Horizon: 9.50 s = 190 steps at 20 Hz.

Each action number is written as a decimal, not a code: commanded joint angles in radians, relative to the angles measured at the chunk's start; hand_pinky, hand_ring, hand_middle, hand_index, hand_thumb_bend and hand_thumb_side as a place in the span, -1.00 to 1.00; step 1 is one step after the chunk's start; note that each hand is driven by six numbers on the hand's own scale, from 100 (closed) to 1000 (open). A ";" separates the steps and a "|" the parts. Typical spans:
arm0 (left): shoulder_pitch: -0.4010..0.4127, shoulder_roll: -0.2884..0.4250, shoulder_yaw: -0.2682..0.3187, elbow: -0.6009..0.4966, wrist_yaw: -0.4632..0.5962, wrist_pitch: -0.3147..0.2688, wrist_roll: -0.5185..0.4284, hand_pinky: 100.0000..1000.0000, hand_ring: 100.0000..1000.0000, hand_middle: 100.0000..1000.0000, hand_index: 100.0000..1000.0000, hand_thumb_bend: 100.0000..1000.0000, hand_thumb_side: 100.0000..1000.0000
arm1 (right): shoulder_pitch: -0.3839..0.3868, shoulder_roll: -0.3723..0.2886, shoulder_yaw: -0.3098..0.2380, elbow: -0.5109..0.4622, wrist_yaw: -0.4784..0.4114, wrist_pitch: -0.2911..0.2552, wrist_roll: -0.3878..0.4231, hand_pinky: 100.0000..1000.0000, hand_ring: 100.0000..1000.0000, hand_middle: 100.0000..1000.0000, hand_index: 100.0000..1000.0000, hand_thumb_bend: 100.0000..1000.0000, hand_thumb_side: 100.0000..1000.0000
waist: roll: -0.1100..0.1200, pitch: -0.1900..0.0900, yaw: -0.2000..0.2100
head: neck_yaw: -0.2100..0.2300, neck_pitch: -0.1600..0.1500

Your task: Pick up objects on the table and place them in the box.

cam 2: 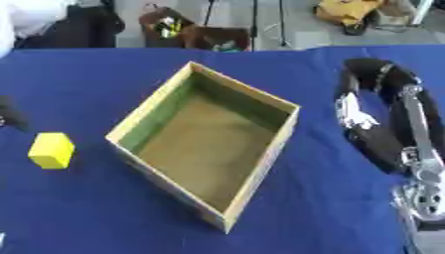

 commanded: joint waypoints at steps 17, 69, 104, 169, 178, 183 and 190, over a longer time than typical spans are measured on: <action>-0.034 0.134 0.018 -0.019 -0.070 -0.006 -0.021 -0.26 -0.10 0.11 0.55 -1.00 0.95 | -0.004 -0.016 -0.006 -0.015 0.003 -0.001 0.005 0.45 0.32 0.17 0.45 -1.00 0.00 | 0.004 -0.024 0.004 | -0.005 -0.004; -0.335 0.841 -0.199 0.454 -0.657 -0.065 -0.986 0.51 0.74 0.84 1.00 0.31 0.90 | 0.014 -0.028 0.020 -0.015 0.008 0.011 0.026 0.45 0.32 0.16 0.45 -1.00 -0.04 | 0.019 -0.019 -0.044 | 0.016 0.003; -0.427 0.757 -0.194 0.730 -0.699 -0.173 -0.871 -0.05 0.09 0.12 0.76 -0.40 0.37 | 0.005 -0.023 0.031 -0.015 0.014 0.012 0.013 0.43 0.30 0.15 0.44 -1.00 -0.07 | 0.011 0.028 -0.072 | 0.047 -0.034; -0.823 0.269 -0.383 0.828 -0.700 -0.181 -0.811 -0.92 -0.51 -0.50 -0.08 -1.00 -0.04 | 0.014 -0.019 0.044 -0.015 -0.021 0.028 0.012 0.43 0.30 0.15 0.44 -1.00 -0.12 | 0.052 -0.048 -0.085 | 0.025 0.008; -0.834 0.222 -0.378 0.991 -0.814 -0.229 -0.851 -0.68 -0.31 -0.32 0.12 -1.00 0.31 | 0.012 -0.020 0.047 -0.015 -0.018 0.032 0.009 0.44 0.30 0.15 0.44 -1.00 -0.13 | 0.055 -0.042 -0.097 | 0.028 0.005; -0.830 0.216 -0.364 0.978 -0.819 -0.260 -0.857 -0.02 0.38 0.46 0.79 -0.85 0.73 | 0.015 -0.018 0.046 -0.015 -0.017 0.034 0.007 0.44 0.29 0.15 0.44 -1.00 -0.13 | 0.056 -0.040 -0.096 | 0.020 0.008; -0.833 0.231 -0.343 0.903 -0.883 -0.226 -0.868 0.62 0.87 1.00 1.00 -0.02 1.00 | 0.018 -0.014 0.046 -0.015 -0.015 0.037 0.008 0.44 0.29 0.15 0.44 -1.00 -0.13 | 0.056 -0.040 -0.095 | 0.019 0.010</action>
